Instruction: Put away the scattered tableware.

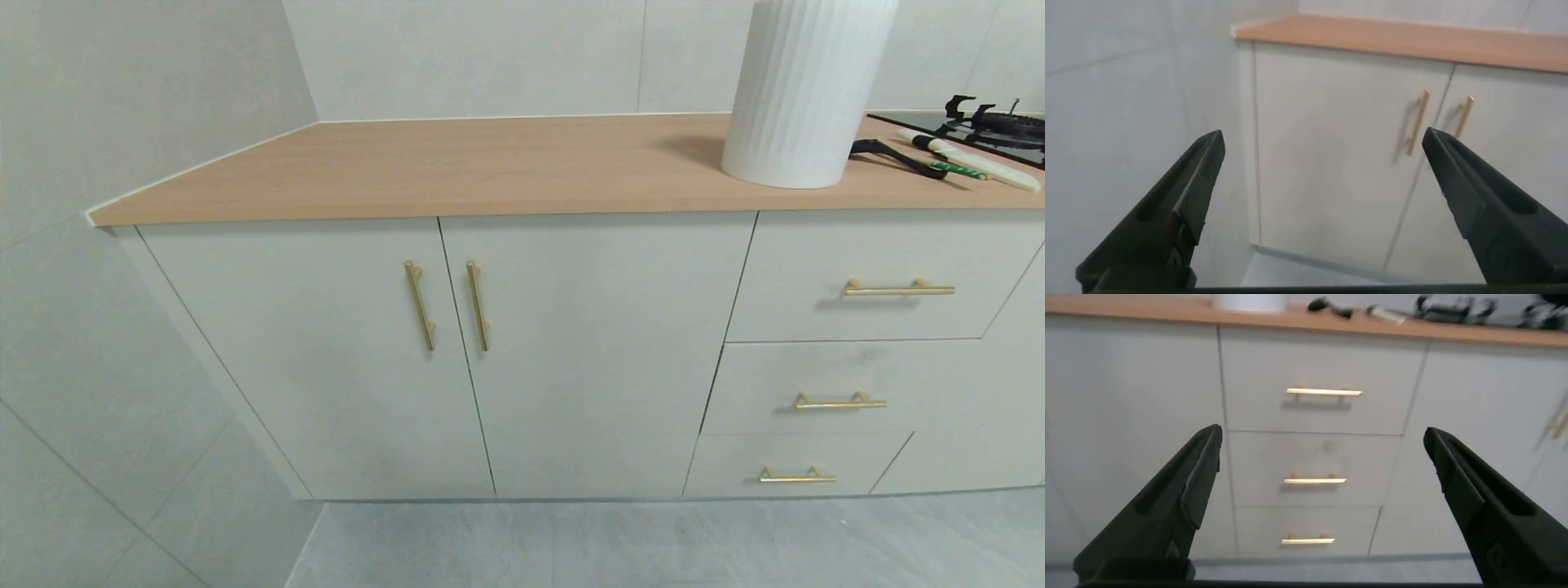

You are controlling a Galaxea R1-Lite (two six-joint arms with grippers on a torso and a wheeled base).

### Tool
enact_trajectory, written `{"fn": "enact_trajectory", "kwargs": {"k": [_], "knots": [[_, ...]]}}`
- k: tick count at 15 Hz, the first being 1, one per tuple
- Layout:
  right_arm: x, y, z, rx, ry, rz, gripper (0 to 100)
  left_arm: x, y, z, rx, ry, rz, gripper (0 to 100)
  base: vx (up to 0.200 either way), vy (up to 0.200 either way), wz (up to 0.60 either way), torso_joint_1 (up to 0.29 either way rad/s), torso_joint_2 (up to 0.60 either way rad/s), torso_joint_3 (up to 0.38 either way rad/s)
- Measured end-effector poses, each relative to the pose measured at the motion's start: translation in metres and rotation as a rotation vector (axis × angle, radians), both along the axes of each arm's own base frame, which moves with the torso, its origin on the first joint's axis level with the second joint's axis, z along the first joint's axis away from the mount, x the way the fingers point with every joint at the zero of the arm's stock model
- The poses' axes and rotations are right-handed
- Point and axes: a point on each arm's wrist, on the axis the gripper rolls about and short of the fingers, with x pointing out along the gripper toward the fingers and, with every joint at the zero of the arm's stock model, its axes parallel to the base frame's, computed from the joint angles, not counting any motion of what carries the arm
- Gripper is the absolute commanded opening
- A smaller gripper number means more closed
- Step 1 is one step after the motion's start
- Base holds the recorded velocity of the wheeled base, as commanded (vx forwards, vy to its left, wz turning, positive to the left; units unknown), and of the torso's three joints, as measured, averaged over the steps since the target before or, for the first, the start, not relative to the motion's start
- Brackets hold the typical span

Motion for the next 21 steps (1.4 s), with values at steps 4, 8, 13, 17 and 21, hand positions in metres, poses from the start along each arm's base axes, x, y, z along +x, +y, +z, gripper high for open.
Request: {"fn": "enact_trajectory", "kwargs": {"k": [4,8,13,17,21], "knots": [[0.003,0.001,-0.024,0.01,0.021,0.003,100,0.007,-0.005,-0.042,0.053,0.027,-0.007,100,0.0,0.0,0.0,0.0,0.0,0.0],[0.021,0.002,-0.061,-0.008,0.095,0.072,100,0.029,-0.007,-0.087,0.074,0.062,-0.043,100,0.0,0.0,0.0,0.0,0.0,0.0],[0.026,0.003,-0.085,0.008,0.25,0.1,100,0.034,-0.009,-0.109,0.084,0.194,-0.149,100,0.0,0.0,0.0,0.0,0.0,0.0],[0.026,0.003,-0.087,0.081,0.251,0.111,100,0.034,-0.01,-0.109,0.095,0.194,-0.185,100,0.0,0.0,0.0,0.0,0.0,0.0],[0.026,0.003,-0.087,0.089,0.251,0.112,100,0.034,-0.009,-0.114,0.077,0.24,-0.16,100,0.0,0.0,0.0,0.0,0.0,0.0]]}}
